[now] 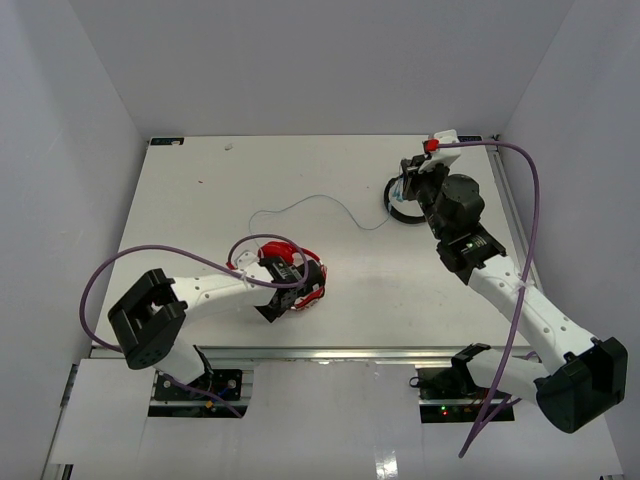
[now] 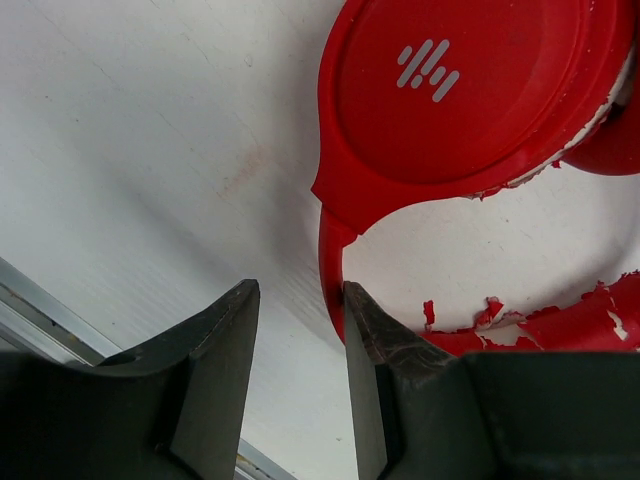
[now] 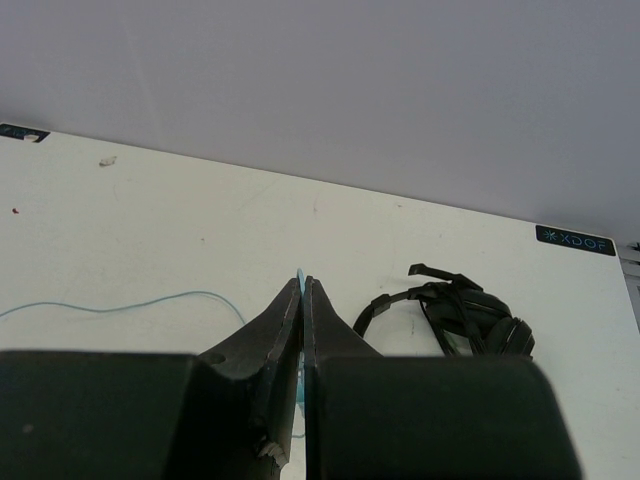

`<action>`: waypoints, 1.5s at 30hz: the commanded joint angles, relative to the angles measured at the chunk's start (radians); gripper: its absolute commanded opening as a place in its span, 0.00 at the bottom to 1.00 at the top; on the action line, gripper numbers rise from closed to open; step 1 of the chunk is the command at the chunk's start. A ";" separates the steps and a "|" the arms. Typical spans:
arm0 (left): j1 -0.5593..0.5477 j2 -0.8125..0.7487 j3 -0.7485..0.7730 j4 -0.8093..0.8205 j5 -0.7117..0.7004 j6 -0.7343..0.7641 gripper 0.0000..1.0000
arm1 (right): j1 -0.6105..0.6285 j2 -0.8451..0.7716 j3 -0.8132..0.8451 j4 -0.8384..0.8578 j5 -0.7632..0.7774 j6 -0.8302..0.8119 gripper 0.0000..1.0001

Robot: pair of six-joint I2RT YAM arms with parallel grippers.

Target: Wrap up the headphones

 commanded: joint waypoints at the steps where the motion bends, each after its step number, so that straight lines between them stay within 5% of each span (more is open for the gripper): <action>1: -0.005 -0.013 -0.012 0.019 0.009 -0.070 0.50 | -0.004 -0.004 -0.007 0.049 0.006 -0.011 0.08; 16: 0.014 0.005 -0.059 0.185 -0.099 -0.070 0.53 | -0.004 0.000 -0.021 0.058 -0.010 0.002 0.08; 20: 0.019 0.075 -0.034 0.161 -0.120 -0.074 0.24 | -0.004 -0.001 -0.026 0.055 -0.013 0.002 0.08; 21: 0.027 0.080 -0.025 0.149 -0.130 -0.066 0.23 | -0.004 -0.003 -0.026 0.051 -0.014 0.004 0.08; 25: 0.128 0.007 -0.014 0.253 -0.221 0.256 0.03 | -0.004 -0.027 -0.049 0.032 -0.001 0.094 0.08; 33: 0.413 -0.162 -0.114 0.833 0.075 1.275 0.00 | -0.003 -0.136 -0.168 -0.058 0.080 0.247 0.08; 35: 0.451 -0.211 -0.166 0.937 0.133 1.382 0.00 | -0.003 -0.195 -0.215 -0.073 0.138 0.251 0.08; 41: 0.652 -0.079 -0.074 0.895 0.415 1.547 0.00 | -0.002 -0.400 -0.271 -0.151 0.346 0.251 0.08; 45: 0.699 0.064 -0.006 0.839 0.424 1.584 0.00 | -0.002 -0.444 -0.318 -0.152 0.426 0.240 0.08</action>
